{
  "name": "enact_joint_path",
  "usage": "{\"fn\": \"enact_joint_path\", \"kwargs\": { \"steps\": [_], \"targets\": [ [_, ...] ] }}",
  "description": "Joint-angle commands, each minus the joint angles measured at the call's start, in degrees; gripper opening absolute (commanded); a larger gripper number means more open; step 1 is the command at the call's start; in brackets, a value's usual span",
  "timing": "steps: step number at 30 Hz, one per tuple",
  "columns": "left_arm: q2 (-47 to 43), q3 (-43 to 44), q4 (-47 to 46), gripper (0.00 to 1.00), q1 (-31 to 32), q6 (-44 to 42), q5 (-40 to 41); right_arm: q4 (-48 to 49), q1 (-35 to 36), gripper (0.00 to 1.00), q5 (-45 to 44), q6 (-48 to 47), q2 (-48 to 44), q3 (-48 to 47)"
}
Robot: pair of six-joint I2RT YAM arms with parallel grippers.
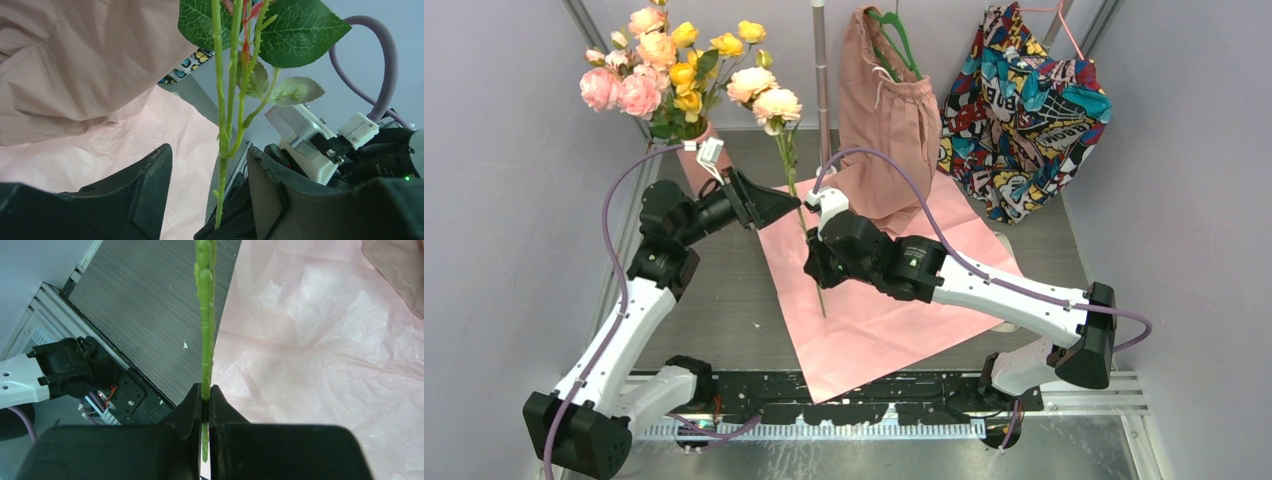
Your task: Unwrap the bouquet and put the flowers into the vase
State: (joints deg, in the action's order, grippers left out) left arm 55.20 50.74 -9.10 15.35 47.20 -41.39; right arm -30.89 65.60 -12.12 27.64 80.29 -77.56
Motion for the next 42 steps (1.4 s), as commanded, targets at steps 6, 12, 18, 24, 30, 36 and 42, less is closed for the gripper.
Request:
{"fn": "enact_joint_path", "kwargs": {
  "steps": [6,12,18,24,30,36,42],
  "targets": [
    [2.1,-1.2,-10.1,0.27,-0.2,3.9,-2.7,4.6,0.0,0.01,1.3,1.0,-1.9,0.4],
    [3.1,-2.3,-13.9,0.00,-0.2,5.9,-4.1,4.6,0.0,0.01,1.1,1.0,-2.0,0.7],
    [2.4,-2.0,-13.5,0.00,-0.2,4.6,-3.2,4.5,0.0,0.01,0.7,0.9,-2.1,0.9],
    [0.8,3.7,-1.3,0.00,-0.2,-5.9,3.3,5.7,0.0,0.67,-2.7,1.2,-4.3,2.2],
    [0.5,7.5,3.4,0.00,-0.2,-12.8,13.6,6.5,0.0,0.84,-7.6,1.0,-9.1,4.8],
    [0.2,10.4,3.5,0.00,-0.3,-25.0,30.2,7.0,0.0,0.85,-11.0,1.0,-13.7,8.6],
    [4.8,15.4,-0.7,0.00,-0.2,-35.2,44.5,7.5,-0.8,0.85,-11.9,0.8,-14.1,11.0]
  ]
}}
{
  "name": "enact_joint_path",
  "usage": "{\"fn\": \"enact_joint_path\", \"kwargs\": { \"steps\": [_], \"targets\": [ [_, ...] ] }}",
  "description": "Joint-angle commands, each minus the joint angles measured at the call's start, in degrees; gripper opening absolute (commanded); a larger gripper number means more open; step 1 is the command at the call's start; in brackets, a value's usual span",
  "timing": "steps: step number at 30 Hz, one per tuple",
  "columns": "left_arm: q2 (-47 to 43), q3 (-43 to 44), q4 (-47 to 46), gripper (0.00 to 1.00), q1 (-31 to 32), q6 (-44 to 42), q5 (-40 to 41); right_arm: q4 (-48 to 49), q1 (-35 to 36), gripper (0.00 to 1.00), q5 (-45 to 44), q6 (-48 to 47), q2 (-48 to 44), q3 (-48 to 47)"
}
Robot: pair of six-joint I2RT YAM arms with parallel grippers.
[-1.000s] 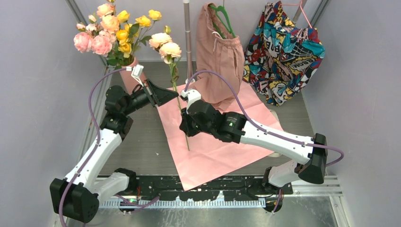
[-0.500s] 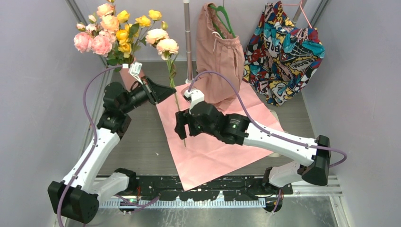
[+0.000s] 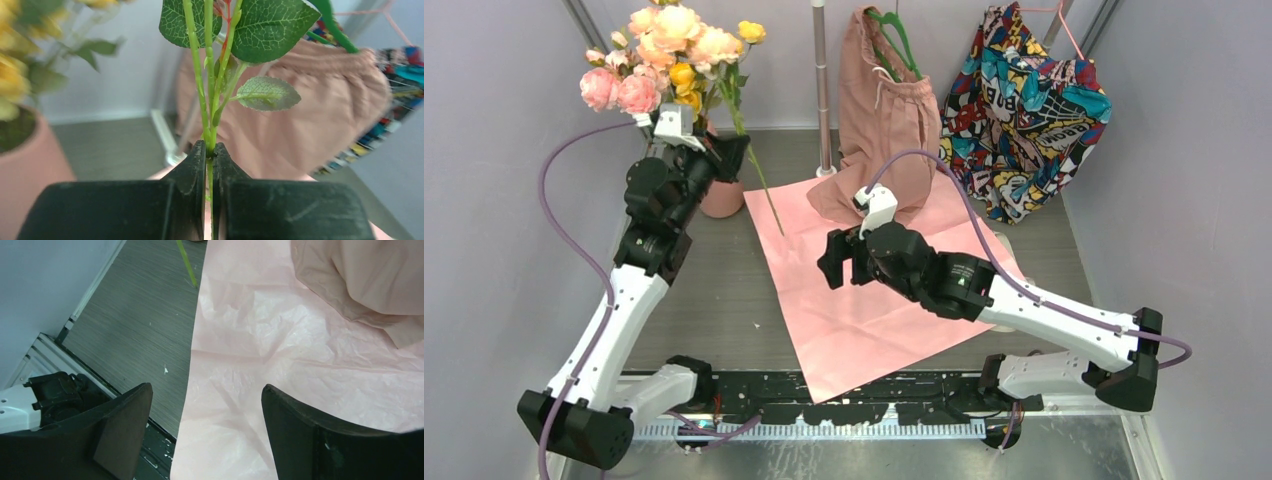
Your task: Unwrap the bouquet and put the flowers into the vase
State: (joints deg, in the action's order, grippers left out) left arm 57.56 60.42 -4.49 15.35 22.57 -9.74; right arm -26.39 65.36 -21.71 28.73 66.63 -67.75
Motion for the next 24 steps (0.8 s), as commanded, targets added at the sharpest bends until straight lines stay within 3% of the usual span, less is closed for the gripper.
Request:
{"fn": "enact_joint_path", "kwargs": {
  "steps": [1,11,17,24],
  "targets": [
    [3.9,6.8,-6.4,0.00,-0.2,-12.0,13.7,3.2,-0.7,0.85,-2.2,-0.2,-0.3,1.4],
    [18.8,24.2,-9.8,0.00,-0.7,-23.7,19.1,5.2,-2.1,0.85,0.6,0.2,0.4,4.1],
    [25.2,36.9,-5.4,0.00,-2.6,-28.1,19.3,4.3,-3.0,0.85,0.8,-0.2,-0.8,5.4],
    [28.2,40.9,-5.5,0.00,-7.3,-29.3,18.8,6.3,-7.0,0.85,4.9,0.5,-0.1,7.9]
  ]
}}
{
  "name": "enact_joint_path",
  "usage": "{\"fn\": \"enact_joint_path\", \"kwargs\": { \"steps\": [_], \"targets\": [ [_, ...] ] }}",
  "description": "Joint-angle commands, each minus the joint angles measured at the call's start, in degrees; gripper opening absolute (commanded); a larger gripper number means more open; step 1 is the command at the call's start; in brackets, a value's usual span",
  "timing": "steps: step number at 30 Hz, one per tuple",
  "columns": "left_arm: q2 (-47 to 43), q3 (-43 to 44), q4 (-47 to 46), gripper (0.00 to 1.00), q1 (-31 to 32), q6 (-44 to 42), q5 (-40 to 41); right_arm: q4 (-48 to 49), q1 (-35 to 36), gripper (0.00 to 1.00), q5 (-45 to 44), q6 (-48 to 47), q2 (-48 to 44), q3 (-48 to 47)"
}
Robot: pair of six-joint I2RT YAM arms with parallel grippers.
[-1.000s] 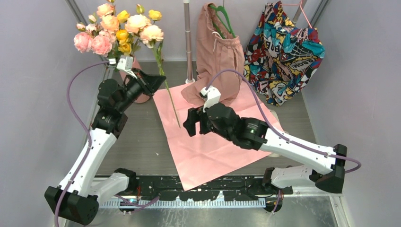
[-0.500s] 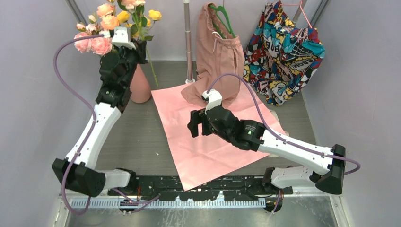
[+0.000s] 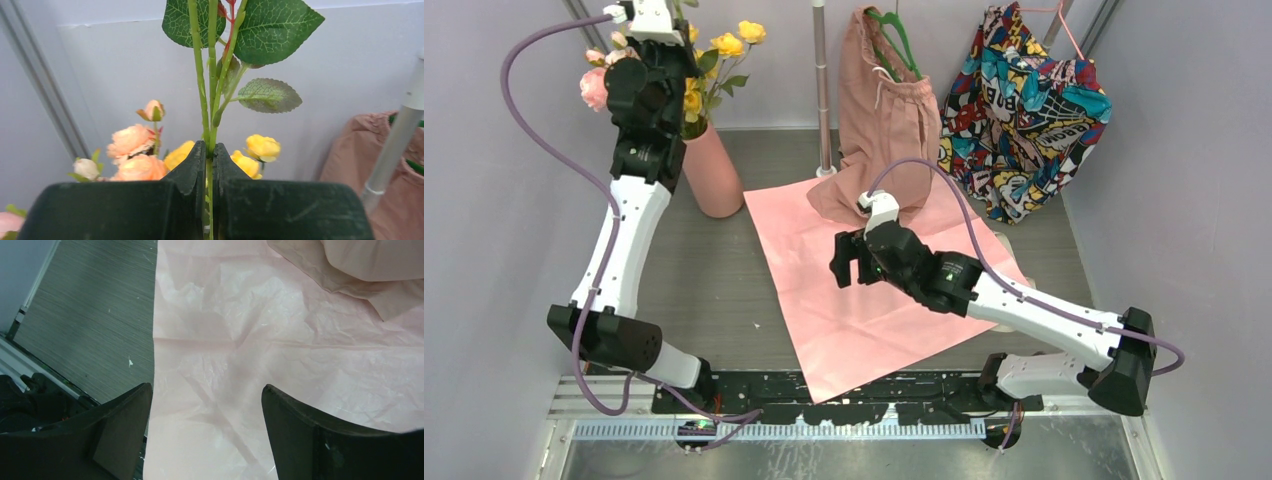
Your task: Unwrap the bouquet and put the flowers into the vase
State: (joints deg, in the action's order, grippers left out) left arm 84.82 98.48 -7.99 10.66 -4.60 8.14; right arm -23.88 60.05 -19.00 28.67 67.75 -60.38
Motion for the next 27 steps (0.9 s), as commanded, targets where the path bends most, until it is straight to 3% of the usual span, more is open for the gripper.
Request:
{"fn": "enact_joint_path", "kwargs": {
  "steps": [1,11,24,25,27],
  "targets": [
    [1.0,2.6,-2.1,0.00,-3.2,-2.3,1.2,4.2,-2.0,0.85,2.7,0.9,-1.0,0.9],
    [2.5,-2.4,-3.6,0.00,-8.8,1.8,-0.1,5.3,-2.6,0.85,5.2,2.3,1.6,1.2],
    [1.1,-15.3,-3.1,0.00,-9.6,13.3,0.4,8.8,-2.7,0.84,6.8,3.2,1.7,4.6],
    [0.7,-15.9,-2.4,0.04,-9.6,13.9,0.5,8.9,-2.7,0.84,7.1,3.2,2.1,4.5],
    [-0.1,-17.0,-2.7,0.49,-9.5,15.0,1.0,9.0,-2.7,0.84,7.9,3.0,2.8,4.0]
  ]
}}
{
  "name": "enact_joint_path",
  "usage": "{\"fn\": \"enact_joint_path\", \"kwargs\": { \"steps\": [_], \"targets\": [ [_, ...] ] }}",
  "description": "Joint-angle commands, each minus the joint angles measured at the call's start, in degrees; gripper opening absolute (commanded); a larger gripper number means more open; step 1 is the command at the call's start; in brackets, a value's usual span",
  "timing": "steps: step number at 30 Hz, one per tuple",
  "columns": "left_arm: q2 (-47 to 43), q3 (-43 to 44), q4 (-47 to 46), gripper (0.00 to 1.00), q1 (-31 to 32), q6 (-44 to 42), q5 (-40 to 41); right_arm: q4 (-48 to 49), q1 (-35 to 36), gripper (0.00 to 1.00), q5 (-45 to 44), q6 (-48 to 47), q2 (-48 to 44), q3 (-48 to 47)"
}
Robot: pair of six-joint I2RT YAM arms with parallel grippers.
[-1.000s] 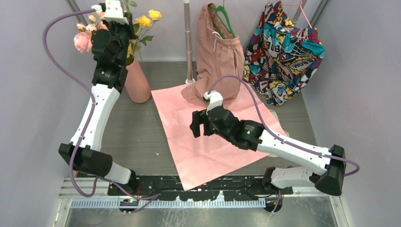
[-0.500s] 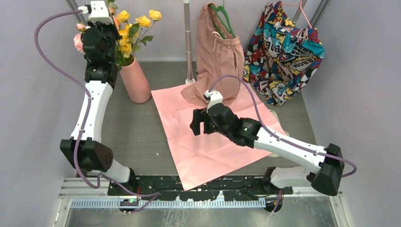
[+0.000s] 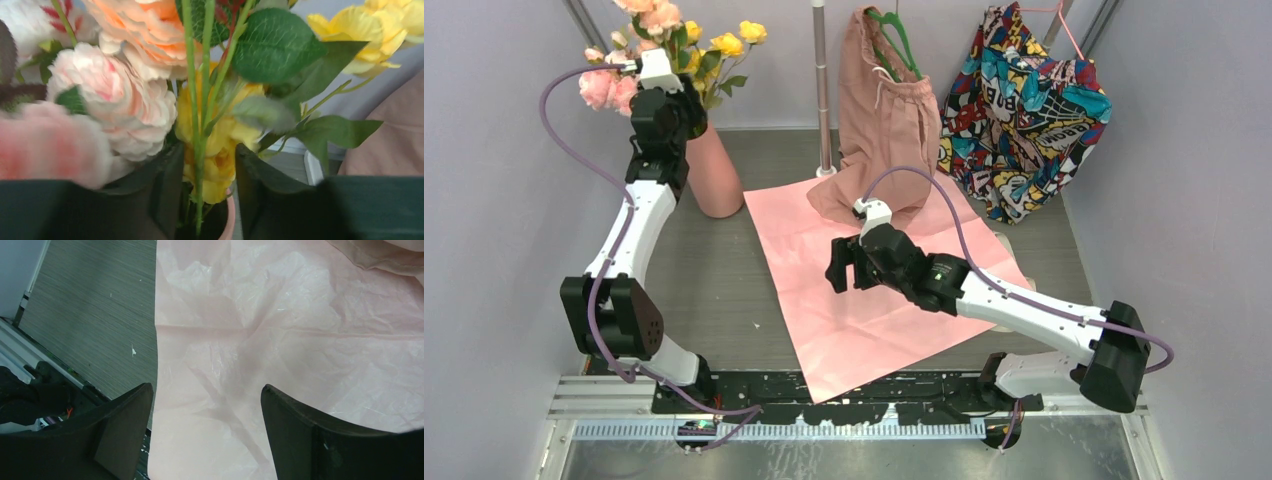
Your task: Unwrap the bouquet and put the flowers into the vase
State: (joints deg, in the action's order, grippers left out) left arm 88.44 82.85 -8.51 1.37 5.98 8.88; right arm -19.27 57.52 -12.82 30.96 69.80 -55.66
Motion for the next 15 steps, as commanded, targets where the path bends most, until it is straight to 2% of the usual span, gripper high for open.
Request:
{"fn": "enact_joint_path", "kwargs": {
  "steps": [1,4,6,9,15],
  "targets": [
    [-4.0,-1.0,-1.2,0.63,-0.2,5.3,0.1,4.3,-0.1,0.84,1.8,0.6,1.0,-0.9],
    [-5.5,-0.6,0.5,0.98,-0.2,7.1,-1.1,4.4,-0.2,0.84,2.2,0.6,1.1,-1.0],
    [-6.9,-0.4,1.8,1.00,-0.1,8.6,-1.7,4.7,-0.1,0.84,2.5,0.8,0.9,-0.4],
    [-8.3,3.4,8.8,1.00,-0.1,11.9,-3.1,5.6,-0.1,0.84,2.7,1.0,0.6,0.7],
    [-11.9,7.3,17.3,1.00,-0.1,16.8,-12.1,5.2,-0.1,0.84,1.7,0.9,0.7,1.0]
  ]
}}
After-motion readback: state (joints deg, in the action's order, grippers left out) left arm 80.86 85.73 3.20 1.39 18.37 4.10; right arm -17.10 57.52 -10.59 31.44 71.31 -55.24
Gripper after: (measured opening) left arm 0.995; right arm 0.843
